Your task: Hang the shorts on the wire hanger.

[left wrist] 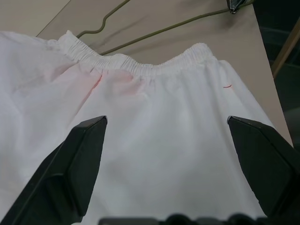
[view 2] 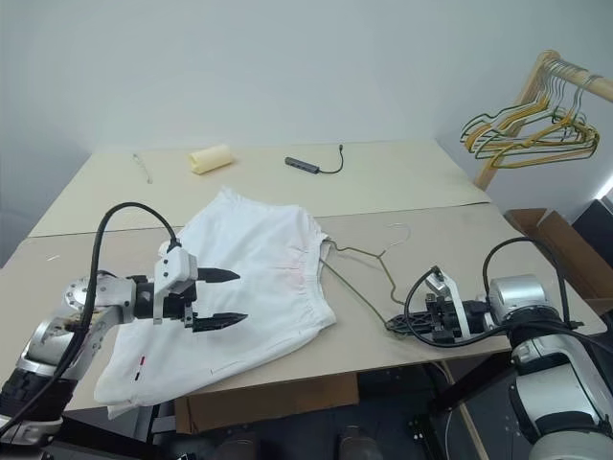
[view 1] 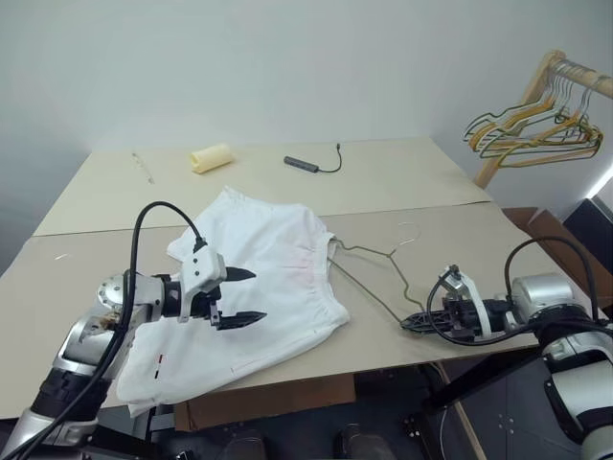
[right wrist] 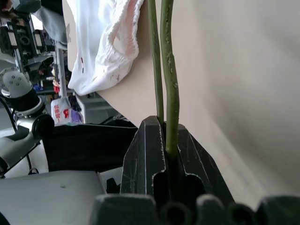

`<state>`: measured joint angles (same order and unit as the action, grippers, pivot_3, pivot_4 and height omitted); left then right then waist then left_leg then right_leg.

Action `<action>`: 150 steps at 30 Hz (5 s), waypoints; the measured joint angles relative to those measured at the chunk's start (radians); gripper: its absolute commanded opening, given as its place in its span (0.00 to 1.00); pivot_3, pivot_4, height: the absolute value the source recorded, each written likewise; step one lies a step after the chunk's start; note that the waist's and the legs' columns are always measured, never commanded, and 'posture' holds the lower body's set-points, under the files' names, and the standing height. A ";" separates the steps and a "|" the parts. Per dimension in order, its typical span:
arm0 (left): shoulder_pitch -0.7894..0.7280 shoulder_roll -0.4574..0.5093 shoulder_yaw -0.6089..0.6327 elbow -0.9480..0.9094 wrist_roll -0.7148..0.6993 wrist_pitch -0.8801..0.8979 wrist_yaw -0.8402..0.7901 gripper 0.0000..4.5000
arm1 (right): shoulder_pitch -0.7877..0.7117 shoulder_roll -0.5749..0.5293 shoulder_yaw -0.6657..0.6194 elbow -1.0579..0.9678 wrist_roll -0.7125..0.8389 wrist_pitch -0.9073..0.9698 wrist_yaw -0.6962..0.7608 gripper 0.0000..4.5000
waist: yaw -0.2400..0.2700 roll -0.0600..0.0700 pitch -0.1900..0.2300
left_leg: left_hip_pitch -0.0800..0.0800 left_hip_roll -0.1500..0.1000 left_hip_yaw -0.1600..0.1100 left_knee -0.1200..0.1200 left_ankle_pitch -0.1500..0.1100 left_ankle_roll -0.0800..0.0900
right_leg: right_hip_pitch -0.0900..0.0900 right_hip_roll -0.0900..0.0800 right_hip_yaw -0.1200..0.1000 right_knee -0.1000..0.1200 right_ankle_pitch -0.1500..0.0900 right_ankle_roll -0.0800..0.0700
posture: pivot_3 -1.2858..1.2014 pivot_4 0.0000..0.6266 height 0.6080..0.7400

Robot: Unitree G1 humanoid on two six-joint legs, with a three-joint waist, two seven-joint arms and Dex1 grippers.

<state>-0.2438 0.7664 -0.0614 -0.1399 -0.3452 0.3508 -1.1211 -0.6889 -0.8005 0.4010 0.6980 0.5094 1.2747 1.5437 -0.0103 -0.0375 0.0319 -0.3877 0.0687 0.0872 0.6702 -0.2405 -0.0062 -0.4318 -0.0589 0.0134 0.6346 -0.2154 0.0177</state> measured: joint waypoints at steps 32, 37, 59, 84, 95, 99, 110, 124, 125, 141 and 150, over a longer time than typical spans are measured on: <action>-0.035 -0.026 -0.041 0.020 0.041 -0.021 0.016 0.99 | -0.263 0.224 -0.300 0.403 -0.211 -0.287 -0.219 0.00 | 0.010 0.001 0.000 | -0.003 0.000 0.000 0.007 0.000 0.000 | -0.005 0.000 0.001 0.011 0.002 -0.005 | 0.52 0.00 1.00; -0.076 -0.028 -0.051 0.065 0.063 -0.051 -0.001 0.99 | -0.132 0.258 -0.343 0.078 -0.217 -0.421 -0.361 0.00 | -0.007 0.001 0.000 | -0.004 0.000 0.000 0.007 0.000 0.000 | -0.006 0.000 0.001 0.011 0.002 -0.005 | 0.52 0.00 1.00; -0.678 0.071 0.021 0.606 0.088 -0.230 -0.290 0.99 | -0.038 0.263 -0.098 -0.407 -0.438 -0.844 -0.458 0.00 | -0.032 0.001 0.000 | -0.004 0.000 0.000 0.007 0.000 0.000 | -0.006 0.001 0.001 0.011 -0.001 0.000 | 0.54 0.00 1.00; -0.864 0.026 -0.292 1.056 0.184 -0.502 -0.491 0.49 | -0.046 0.277 -0.048 -0.556 -0.466 -0.771 -0.387 0.00 | -0.032 0.001 0.000 | -0.008 0.000 0.000 0.008 0.000 0.000 | -0.009 0.000 0.000 0.011 -0.001 -0.001 | 0.52 0.00 1.00; -0.864 0.026 -0.314 1.062 0.178 -0.507 -0.491 0.00 | -0.043 0.276 -0.039 -0.558 -0.493 -0.790 -0.410 0.00 | -0.033 0.001 0.000 | -0.009 0.000 -0.001 0.008 0.000 0.000 | -0.009 0.000 0.000 0.011 -0.001 -0.001 | 0.52 0.00 1.00; -0.864 0.026 -0.306 1.062 0.186 -0.530 -0.491 0.00 | -0.022 0.272 -0.033 -0.557 -0.531 -0.908 -0.446 0.18 | -0.033 0.001 0.000 | -0.009 0.000 0.000 0.008 0.000 0.000 | -0.009 0.000 0.000 0.011 -0.002 0.000 | 0.52 0.00 1.00; -0.863 0.026 -0.225 1.113 0.229 -0.579 -0.475 0.00 | -0.011 0.240 -0.154 -0.572 -0.503 -0.899 -0.530 0.99 | -0.032 0.001 0.000 | -0.009 0.000 0.000 0.009 0.000 0.000 | -0.009 0.000 0.000 0.011 -0.001 -0.001 | 0.51 0.00 1.00; -0.854 0.023 -0.136 1.122 0.259 -0.590 -0.477 0.00 | 0.147 0.322 -0.407 -0.538 -0.207 -0.460 -0.589 0.99 | -0.051 0.001 0.000 | -0.007 0.000 -0.001 0.009 0.000 0.000 | -0.008 0.001 0.001 0.013 0.001 -0.006 | 0.52 0.00 1.00; -0.854 0.020 -0.134 1.120 0.264 -0.589 -0.475 0.00 | 0.144 0.362 -0.407 -0.524 -0.190 -0.418 -0.611 0.99 | -0.055 0.001 0.000 | -0.006 0.000 -0.001 0.009 0.000 0.000 | -0.008 0.001 0.001 0.014 0.001 -0.006 | 0.52 0.00 1.00; -0.790 0.023 -0.091 1.052 0.265 -0.538 -0.482 0.00 | 0.066 0.518 -0.357 -0.385 -0.133 -0.353 -0.669 0.17 | -0.045 0.001 0.000 | -0.008 0.000 -0.002 0.009 0.000 0.001 | -0.008 0.000 0.000 0.013 0.001 -0.006 | 0.53 0.00 1.00; -0.732 0.078 -0.105 0.934 0.157 -0.448 -0.490 0.00 | 0.067 0.483 -0.332 -0.362 -0.173 -0.429 -0.699 0.01 | -0.036 0.001 0.000 | -0.008 0.000 -0.002 0.009 0.000 0.001 | -0.009 0.000 0.000 0.013 0.001 -0.005 | 0.53 0.00 1.00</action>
<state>-0.9763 0.8447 -0.1660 0.7942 -0.1883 -0.0969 -1.6116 -0.6222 -0.3177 0.0686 0.3365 0.3359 0.8457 0.8445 -0.0468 -0.0368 0.0321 -0.3958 0.0685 0.0855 0.6791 -0.2409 -0.0053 -0.4404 -0.0586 0.0136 0.6475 -0.2141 0.0124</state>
